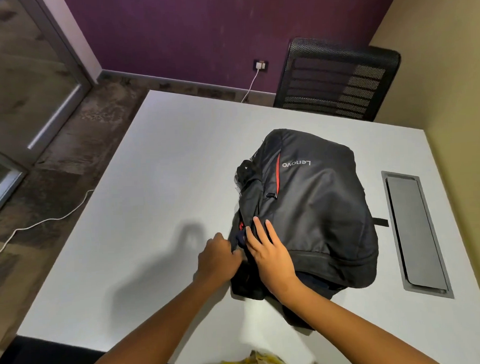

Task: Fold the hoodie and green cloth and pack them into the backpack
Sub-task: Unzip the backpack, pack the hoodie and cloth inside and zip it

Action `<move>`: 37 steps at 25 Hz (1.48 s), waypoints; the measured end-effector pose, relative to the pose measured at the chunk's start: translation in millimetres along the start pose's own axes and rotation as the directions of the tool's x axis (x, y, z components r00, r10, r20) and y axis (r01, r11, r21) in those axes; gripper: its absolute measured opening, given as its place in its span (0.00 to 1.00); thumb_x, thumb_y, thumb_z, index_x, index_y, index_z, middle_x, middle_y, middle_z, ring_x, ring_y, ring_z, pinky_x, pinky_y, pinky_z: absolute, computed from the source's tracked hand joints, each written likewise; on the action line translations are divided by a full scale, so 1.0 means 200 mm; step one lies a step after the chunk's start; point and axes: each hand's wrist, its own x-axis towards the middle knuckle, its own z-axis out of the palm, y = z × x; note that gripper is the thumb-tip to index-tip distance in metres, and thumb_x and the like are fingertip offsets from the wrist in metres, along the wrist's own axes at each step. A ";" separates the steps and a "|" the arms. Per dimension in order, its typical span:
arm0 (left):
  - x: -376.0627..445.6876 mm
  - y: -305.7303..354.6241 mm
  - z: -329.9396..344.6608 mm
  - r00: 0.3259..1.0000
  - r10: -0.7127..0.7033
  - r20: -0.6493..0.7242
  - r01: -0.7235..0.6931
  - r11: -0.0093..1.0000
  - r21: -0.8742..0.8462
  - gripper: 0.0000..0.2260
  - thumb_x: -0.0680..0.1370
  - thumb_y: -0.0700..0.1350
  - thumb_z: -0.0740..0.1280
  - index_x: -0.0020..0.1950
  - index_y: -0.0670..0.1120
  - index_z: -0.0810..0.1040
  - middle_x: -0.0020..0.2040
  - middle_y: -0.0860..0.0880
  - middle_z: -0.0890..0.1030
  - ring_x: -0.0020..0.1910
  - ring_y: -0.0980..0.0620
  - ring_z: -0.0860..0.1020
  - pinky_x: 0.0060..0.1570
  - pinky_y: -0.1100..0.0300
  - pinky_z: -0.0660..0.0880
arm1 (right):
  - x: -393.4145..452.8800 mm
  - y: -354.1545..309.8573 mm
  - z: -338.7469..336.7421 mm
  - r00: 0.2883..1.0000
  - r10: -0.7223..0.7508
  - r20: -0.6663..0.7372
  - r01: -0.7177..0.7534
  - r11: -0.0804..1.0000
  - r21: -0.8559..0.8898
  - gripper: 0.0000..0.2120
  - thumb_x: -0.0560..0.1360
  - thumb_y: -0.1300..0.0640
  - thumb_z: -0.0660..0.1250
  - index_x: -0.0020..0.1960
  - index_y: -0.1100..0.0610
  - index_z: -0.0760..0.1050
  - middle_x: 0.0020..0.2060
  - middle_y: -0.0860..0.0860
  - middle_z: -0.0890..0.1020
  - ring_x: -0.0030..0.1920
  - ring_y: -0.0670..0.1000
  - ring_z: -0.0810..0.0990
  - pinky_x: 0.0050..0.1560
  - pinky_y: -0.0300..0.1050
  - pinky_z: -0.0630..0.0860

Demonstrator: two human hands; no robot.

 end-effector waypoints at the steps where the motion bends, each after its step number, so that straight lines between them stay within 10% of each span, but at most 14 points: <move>1: 0.00 -0.04 -0.01 0.999 0.040 0.018 -0.039 0.997 -0.065 0.10 0.74 0.52 0.67 0.44 0.48 0.70 0.42 0.51 0.76 0.39 0.50 0.76 0.38 0.55 0.75 | 0.01 -0.01 0.00 1.000 0.005 0.015 -0.004 0.999 -0.047 0.30 0.81 0.48 0.57 0.79 0.57 0.54 0.79 0.58 0.51 0.78 0.68 0.41 0.73 0.66 0.32; 6: 0.10 -0.18 -0.05 0.929 0.328 0.173 -0.247 0.896 -0.370 0.06 0.74 0.52 0.64 0.39 0.54 0.76 0.45 0.56 0.77 0.46 0.55 0.78 0.50 0.51 0.79 | 0.08 0.00 0.00 0.989 -0.123 0.086 0.122 0.992 0.018 0.25 0.79 0.42 0.59 0.71 0.53 0.72 0.79 0.55 0.58 0.78 0.67 0.38 0.73 0.70 0.30; 10: 0.34 -0.08 -0.10 0.945 0.322 0.055 -0.269 0.863 -0.428 0.06 0.79 0.37 0.64 0.54 0.44 0.77 0.52 0.49 0.79 0.51 0.51 0.77 0.52 0.68 0.73 | 0.10 0.06 -0.01 0.986 -0.116 -0.120 0.151 0.927 0.344 0.15 0.76 0.48 0.62 0.57 0.48 0.83 0.60 0.46 0.82 0.75 0.60 0.64 0.75 0.58 0.38; 14: 0.60 0.04 -0.08 0.927 0.368 0.073 -0.311 0.861 -0.402 0.17 0.79 0.30 0.59 0.67 0.40 0.74 0.62 0.43 0.78 0.58 0.51 0.76 0.64 0.58 0.72 | 0.22 0.19 -0.11 0.951 0.093 -0.294 0.139 0.724 0.676 0.11 0.77 0.53 0.61 0.54 0.49 0.81 0.52 0.43 0.83 0.64 0.49 0.74 0.66 0.44 0.58; 21: 0.71 0.13 -0.02 0.908 0.415 0.057 -0.351 0.829 -0.435 0.16 0.80 0.34 0.60 0.67 0.42 0.76 0.56 0.46 0.79 0.50 0.50 0.78 0.55 0.66 0.72 | 0.60 0.58 -0.20 0.920 0.316 -0.232 -0.091 0.748 0.657 0.15 0.75 0.60 0.64 0.60 0.54 0.81 0.56 0.50 0.84 0.64 0.54 0.77 0.71 0.48 0.62; 29: 0.84 0.16 -0.10 0.863 0.459 0.209 -0.385 0.868 -0.315 0.04 0.79 0.35 0.63 0.51 0.43 0.73 0.44 0.47 0.77 0.42 0.49 0.74 0.43 0.64 0.70 | 0.76 0.51 -0.11 0.998 0.061 -0.005 -0.053 0.905 0.423 0.16 0.82 0.50 0.56 0.67 0.43 0.75 0.73 0.45 0.70 0.79 0.53 0.55 0.76 0.56 0.44; 37: 0.72 0.11 -0.13 0.862 0.488 0.133 -0.506 0.836 0.211 0.10 0.83 0.45 0.56 0.48 0.42 0.74 0.45 0.41 0.80 0.44 0.39 0.77 0.41 0.53 0.66 | 0.76 0.47 -0.04 1.000 0.019 0.020 -0.023 0.967 0.254 0.21 0.83 0.54 0.50 0.75 0.47 0.66 0.76 0.49 0.65 0.79 0.56 0.51 0.77 0.59 0.41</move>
